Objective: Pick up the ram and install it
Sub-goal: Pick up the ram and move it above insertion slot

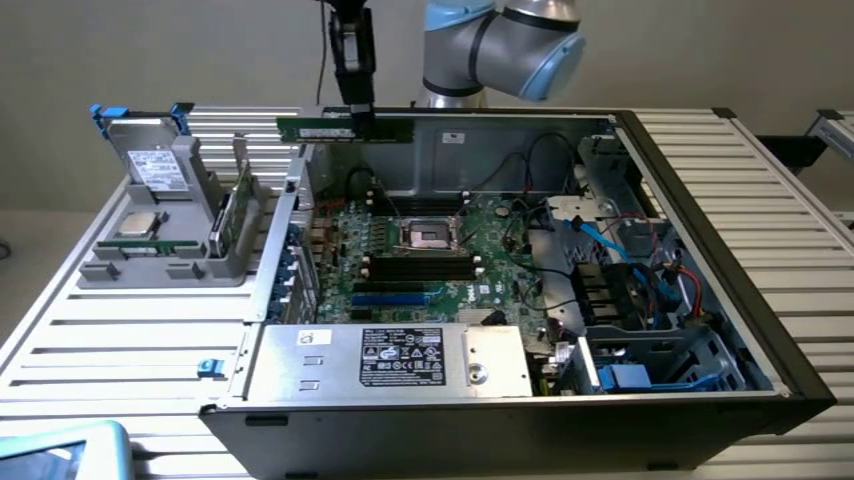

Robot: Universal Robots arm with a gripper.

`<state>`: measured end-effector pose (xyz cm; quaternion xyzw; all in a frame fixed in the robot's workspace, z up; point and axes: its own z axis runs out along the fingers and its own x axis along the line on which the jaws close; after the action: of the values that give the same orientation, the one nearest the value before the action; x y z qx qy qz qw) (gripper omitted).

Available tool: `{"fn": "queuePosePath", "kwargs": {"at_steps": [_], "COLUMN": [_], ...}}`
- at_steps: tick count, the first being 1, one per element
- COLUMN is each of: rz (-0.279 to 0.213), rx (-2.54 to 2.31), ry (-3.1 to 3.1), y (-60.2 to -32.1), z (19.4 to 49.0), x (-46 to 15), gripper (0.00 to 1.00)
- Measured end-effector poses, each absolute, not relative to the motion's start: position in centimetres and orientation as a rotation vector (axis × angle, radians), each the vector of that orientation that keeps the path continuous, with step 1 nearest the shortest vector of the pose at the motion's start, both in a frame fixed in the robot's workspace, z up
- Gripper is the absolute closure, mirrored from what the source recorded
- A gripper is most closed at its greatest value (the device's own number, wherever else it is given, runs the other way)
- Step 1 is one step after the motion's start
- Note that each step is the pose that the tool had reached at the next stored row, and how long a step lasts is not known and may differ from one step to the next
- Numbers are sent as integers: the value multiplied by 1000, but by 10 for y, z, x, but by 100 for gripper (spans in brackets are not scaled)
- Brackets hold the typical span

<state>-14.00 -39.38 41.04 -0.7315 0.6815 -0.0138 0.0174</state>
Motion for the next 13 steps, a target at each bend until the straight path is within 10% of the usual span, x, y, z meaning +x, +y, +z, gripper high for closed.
{"fn": "queuePosePath", "kwargs": {"at_steps": [13], "rz": [-70], "rx": [-2279], "ry": [2123], "y": [-367], "z": [399], "x": [-97], "gripper": [86]}}
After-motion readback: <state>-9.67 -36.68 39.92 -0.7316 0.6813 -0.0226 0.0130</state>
